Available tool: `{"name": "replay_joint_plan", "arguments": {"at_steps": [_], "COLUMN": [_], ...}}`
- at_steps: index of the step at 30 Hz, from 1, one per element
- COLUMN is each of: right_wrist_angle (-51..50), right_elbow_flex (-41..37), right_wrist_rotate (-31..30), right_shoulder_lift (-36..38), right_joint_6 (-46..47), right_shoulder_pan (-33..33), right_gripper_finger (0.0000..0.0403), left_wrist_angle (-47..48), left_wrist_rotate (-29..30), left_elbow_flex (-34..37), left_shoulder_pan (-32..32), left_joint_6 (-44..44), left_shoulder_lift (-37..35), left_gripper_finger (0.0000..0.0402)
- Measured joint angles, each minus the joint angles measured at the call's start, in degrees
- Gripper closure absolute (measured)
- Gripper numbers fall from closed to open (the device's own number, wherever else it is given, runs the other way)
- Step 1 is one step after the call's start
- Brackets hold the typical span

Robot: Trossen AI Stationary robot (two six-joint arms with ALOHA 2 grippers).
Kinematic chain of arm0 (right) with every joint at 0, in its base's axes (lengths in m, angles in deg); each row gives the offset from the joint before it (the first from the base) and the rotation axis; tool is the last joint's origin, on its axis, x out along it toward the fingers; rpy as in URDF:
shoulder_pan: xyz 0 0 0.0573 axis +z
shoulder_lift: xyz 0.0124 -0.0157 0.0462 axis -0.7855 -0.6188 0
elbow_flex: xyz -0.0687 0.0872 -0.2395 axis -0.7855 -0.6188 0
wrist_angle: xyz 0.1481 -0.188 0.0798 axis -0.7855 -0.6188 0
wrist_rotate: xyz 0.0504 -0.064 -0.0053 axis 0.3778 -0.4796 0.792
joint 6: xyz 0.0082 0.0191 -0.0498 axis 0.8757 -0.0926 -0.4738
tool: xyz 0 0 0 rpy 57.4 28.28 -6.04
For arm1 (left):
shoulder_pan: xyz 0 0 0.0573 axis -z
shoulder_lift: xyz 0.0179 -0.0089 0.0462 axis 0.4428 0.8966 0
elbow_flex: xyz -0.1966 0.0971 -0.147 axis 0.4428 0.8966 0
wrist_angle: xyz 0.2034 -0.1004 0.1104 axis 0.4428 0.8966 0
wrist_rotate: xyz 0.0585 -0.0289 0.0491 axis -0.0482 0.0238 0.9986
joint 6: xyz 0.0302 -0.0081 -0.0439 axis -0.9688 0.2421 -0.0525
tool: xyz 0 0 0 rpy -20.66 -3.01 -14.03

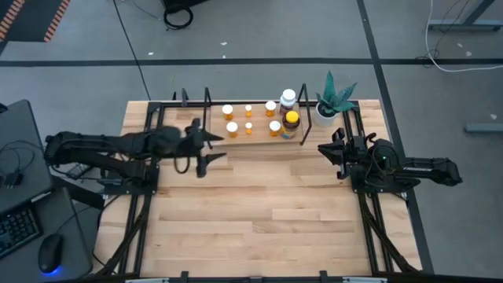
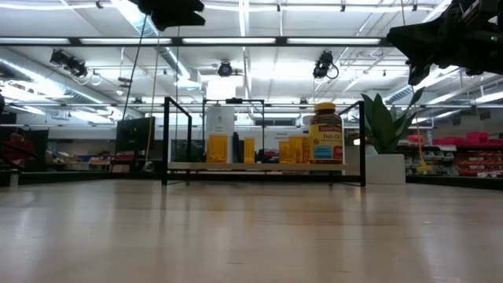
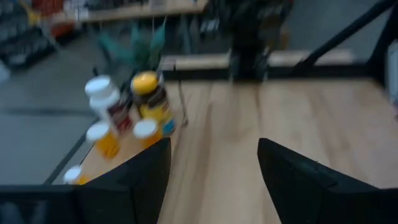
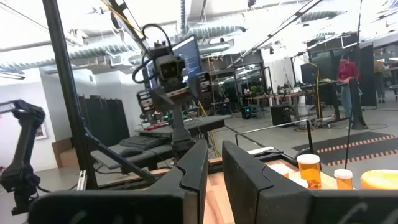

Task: Pick and place medicine bottles onto shelf by color
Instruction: Return to Home Position

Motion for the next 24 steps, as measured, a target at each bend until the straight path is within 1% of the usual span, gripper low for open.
{"name": "replay_joint_plan", "arguments": {"at_steps": [4, 6, 14, 19, 24], "right_wrist_angle": [0.0, 0.0, 0.0, 0.0, 0.0], "right_elbow_flex": [0.0, 0.0, 0.0, 0.0, 0.0], "right_wrist_rotate": [0.0, 0.0, 0.0, 0.0, 0.0], "right_shoulder_lift": [0.0, 0.0, 0.0, 0.0, 0.0], "right_joint_6": [0.0, 0.0, 0.0, 0.0, 0.0], "right_shoulder_pan": [0.0, 0.0, 0.0, 0.0, 0.0], "right_gripper_finger": [0.0346, 0.0346, 0.0346, 0.0346, 0.0346], "left_wrist_angle": [-12.9, -17.1, -21.2, -27.8, -29.0], "left_wrist_rotate": [0.2, 0.1, 0.2, 0.2, 0.4], "left_elbow_flex": [9.8, 14.3, 27.2, 34.5, 40.9], "left_shoulder_pan": [3.1, 4.1, 5.1, 5.0, 4.9], "left_joint_6": [0.0, 0.3, 3.7, 4.5, 6.9], "left_shoulder_lift": [-5.6, -7.8, -17.6, -24.3, -32.3], "left_gripper_finger": [0.017, 0.0178, 0.0212, 0.0231, 0.0246]}}
